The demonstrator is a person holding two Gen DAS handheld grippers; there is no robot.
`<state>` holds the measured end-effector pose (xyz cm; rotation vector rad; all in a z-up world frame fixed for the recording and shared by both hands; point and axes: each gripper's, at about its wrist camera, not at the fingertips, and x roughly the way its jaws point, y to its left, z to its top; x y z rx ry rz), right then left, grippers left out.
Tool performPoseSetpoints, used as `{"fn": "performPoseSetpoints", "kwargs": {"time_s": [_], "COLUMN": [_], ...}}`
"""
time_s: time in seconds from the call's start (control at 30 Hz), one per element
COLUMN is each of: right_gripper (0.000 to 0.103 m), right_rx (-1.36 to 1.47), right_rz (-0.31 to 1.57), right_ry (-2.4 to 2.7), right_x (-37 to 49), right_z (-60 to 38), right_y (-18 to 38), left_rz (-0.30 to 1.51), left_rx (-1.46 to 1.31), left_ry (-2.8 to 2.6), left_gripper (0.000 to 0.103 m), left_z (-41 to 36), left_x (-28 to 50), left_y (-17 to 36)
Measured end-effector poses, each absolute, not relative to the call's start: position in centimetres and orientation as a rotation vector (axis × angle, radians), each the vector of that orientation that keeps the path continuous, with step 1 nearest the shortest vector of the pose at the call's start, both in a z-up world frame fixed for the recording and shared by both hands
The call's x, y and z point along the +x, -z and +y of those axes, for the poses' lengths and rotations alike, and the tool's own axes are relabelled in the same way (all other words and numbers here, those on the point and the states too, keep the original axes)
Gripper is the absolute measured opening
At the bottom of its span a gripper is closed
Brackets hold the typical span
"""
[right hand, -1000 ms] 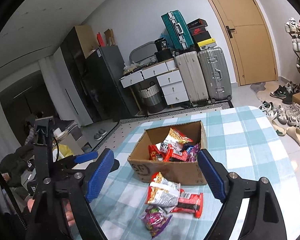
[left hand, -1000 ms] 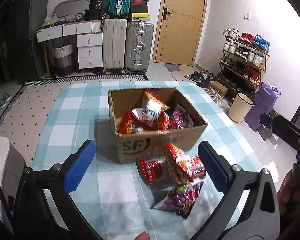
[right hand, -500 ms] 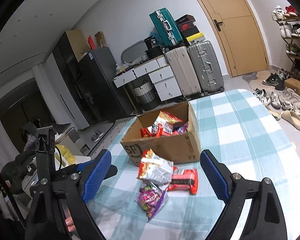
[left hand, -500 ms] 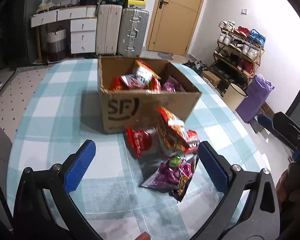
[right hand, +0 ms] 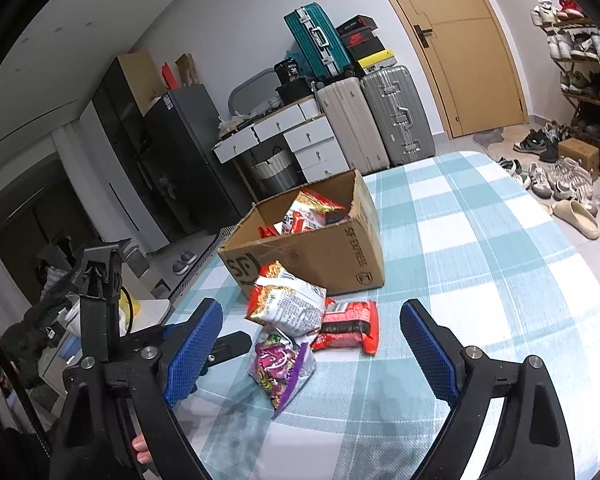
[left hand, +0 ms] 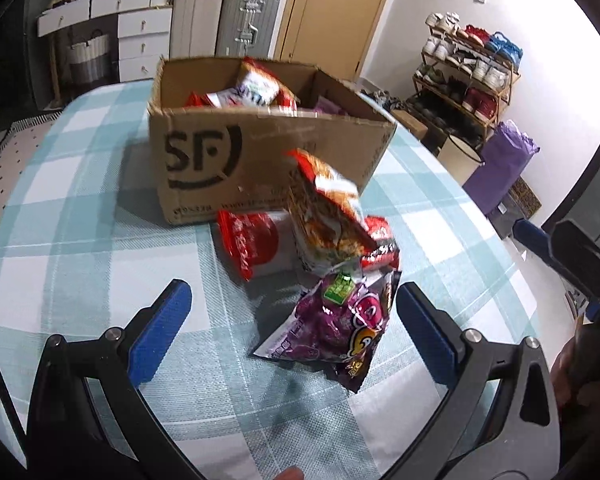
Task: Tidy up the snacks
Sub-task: 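Close the left gripper on the purple candy bag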
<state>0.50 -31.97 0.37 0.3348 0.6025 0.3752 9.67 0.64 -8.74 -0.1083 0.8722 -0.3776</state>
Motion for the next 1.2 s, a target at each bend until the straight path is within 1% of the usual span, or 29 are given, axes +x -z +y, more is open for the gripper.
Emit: {"fn": "performPoseSetpoints", "kwargs": {"time_s": [0.4, 0.47, 0.5, 0.53, 0.57, 0.63, 0.7, 0.93, 1.2], "right_gripper": [0.092, 0.092, 0.092, 0.092, 0.092, 0.092, 0.092, 0.092, 0.092], "right_rx": [0.359, 0.361, 0.363, 0.364, 0.366, 0.371, 0.378, 0.400, 0.408], "right_rz": [0.634, 0.635, 0.635, 0.635, 0.636, 0.638, 0.641, 0.650, 0.658], "right_ry": [-0.365, -0.363, -0.363, -0.362, -0.361, -0.360, -0.358, -0.357, -0.362], "right_x": [0.9, 1.0, 1.0, 0.9, 1.0, 0.9, 0.8, 0.7, 0.8], "right_z": [-32.5, -32.6, -32.7, -32.7, -32.7, -32.8, -32.9, -33.1, -32.9], "right_y": [1.4, 1.5, 1.6, 1.6, 1.7, 1.7, 1.9, 2.2, 2.4], "left_rz": [0.922, 0.931, 0.934, 0.939, 0.944, 0.930, 0.911, 0.912, 0.905], "left_rx": [-0.114, -0.141, -0.161, -0.182, -0.195, -0.191, -0.171, -0.206, -0.230], "left_ry": [0.458, 0.499, 0.525, 0.559, 0.588, 0.631, 0.634, 0.625, 0.608], "left_gripper": [0.102, 0.096, 0.087, 0.074, 0.068, 0.049, 0.044, 0.039, 0.037], "left_z": [-1.0, -1.1, -1.1, -1.2, -1.4, -2.0, -2.5, -2.6, -1.3], "left_x": [11.8, 12.1, 12.2, 12.3, 12.3, 12.1, 12.0, 12.7, 11.8], "left_y": [12.4, 13.0, 13.2, 13.5, 13.7, 13.7, 13.5, 14.0, 13.9]}}
